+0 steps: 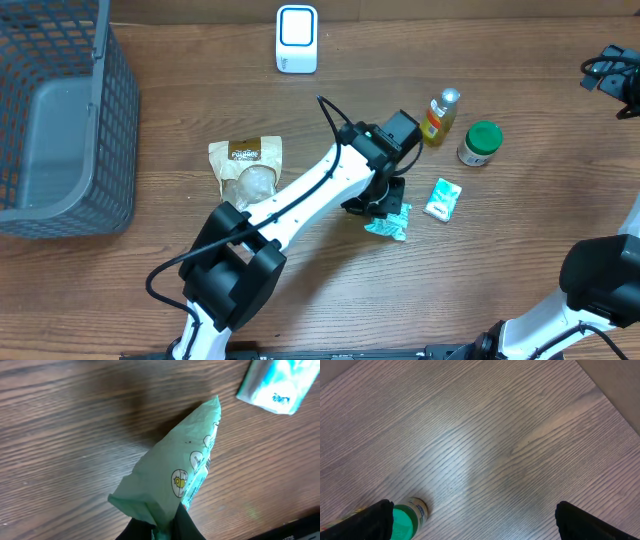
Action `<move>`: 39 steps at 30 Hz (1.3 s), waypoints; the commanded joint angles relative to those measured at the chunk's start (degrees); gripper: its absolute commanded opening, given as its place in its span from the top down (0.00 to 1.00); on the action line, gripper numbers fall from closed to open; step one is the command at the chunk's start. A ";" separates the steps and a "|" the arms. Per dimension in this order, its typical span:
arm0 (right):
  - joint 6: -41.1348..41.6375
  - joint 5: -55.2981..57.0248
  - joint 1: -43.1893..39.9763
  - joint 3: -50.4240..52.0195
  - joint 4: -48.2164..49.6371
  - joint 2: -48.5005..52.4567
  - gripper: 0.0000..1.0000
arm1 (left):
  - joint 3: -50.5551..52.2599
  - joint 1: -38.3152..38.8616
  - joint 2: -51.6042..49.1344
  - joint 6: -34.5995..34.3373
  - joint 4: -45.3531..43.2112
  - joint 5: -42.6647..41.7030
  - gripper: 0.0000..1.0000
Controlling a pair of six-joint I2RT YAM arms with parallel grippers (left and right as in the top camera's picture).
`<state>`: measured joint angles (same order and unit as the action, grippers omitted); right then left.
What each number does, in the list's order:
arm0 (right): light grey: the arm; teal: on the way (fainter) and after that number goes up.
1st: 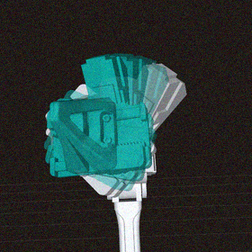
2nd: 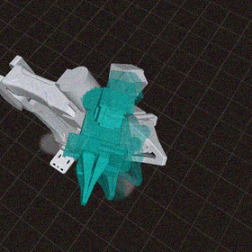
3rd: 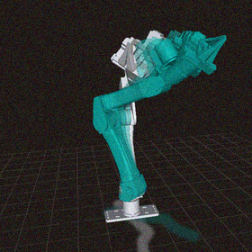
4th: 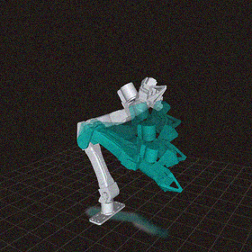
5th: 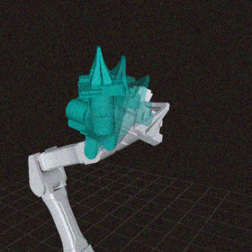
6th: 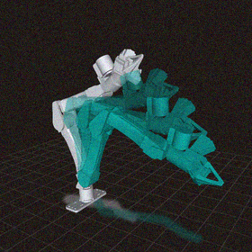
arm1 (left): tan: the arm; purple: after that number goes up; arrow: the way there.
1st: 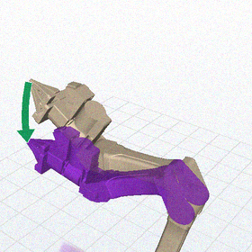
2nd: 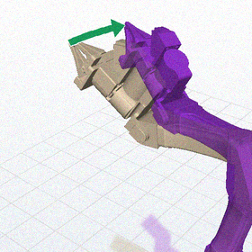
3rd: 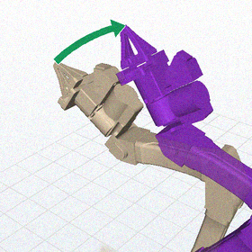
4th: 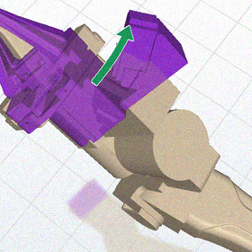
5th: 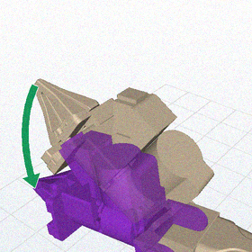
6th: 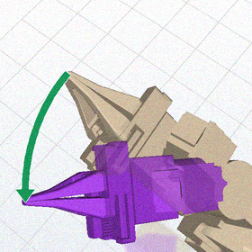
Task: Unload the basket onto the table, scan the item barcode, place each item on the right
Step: 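Carry the wipes pack right and lower it beside the small box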
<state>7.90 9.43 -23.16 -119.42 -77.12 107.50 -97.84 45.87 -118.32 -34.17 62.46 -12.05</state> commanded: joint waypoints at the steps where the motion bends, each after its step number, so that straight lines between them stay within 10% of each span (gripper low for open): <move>1: 0.26 0.42 -0.07 -0.50 0.31 -0.35 0.00 | 0.24 0.81 -0.39 -2.56 -0.90 -1.11 0.91; 21: 0.24 0.42 -0.07 -0.50 0.31 -0.35 0.00 | 0.24 3.65 -0.42 -3.52 -8.41 -1.05 0.83; 27: 0.24 0.42 -0.07 -0.50 0.31 -0.35 0.00 | 0.24 3.65 -0.42 -3.50 -8.50 -0.92 0.60; 32: 0.24 0.42 -0.07 -0.50 0.31 -0.35 0.00 | 0.24 3.65 -0.44 -3.15 -8.35 0.50 0.17; 39: 0.24 0.42 -0.07 -0.50 0.31 -0.35 0.00 | 0.24 3.65 -0.44 -3.13 -7.58 2.01 0.10</move>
<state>7.90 9.43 -23.16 -119.42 -77.12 107.50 -97.73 49.17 -118.32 -37.36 54.48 -11.44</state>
